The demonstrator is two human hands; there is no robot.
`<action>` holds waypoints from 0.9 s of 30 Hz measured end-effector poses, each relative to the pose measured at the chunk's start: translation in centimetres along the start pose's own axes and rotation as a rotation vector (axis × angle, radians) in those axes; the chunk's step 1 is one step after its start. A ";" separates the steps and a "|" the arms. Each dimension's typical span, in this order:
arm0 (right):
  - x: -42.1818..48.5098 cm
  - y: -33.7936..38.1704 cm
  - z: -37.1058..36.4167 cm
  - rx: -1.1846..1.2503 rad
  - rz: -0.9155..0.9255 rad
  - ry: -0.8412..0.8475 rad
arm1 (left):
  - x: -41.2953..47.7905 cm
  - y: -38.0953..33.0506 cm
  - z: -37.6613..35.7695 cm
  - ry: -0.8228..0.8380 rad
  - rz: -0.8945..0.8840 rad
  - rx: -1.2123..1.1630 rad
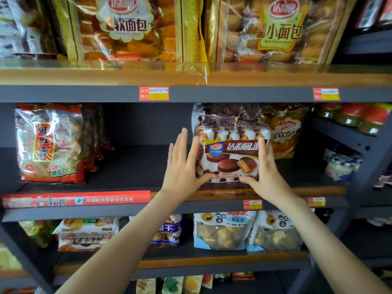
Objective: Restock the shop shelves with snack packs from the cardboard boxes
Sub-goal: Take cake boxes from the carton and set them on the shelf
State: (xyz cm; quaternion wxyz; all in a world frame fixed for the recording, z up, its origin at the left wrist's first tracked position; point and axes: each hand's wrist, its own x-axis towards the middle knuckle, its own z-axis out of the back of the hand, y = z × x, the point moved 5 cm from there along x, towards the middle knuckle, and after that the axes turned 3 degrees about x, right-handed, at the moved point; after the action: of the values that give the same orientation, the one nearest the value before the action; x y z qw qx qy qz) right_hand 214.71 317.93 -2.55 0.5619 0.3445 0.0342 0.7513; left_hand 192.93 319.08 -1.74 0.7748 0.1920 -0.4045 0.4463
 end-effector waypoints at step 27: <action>-29.7 20.6 -52.7 0.147 0.476 0.911 | -64.5 12.7 10.3 0.555 1.343 0.197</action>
State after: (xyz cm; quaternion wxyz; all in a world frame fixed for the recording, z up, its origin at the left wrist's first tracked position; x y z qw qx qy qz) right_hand 172.39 302.25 -47.78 0.2778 0.0192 0.2485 0.9277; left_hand 159.73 284.39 -47.87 0.3872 -0.1488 -0.1819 0.8916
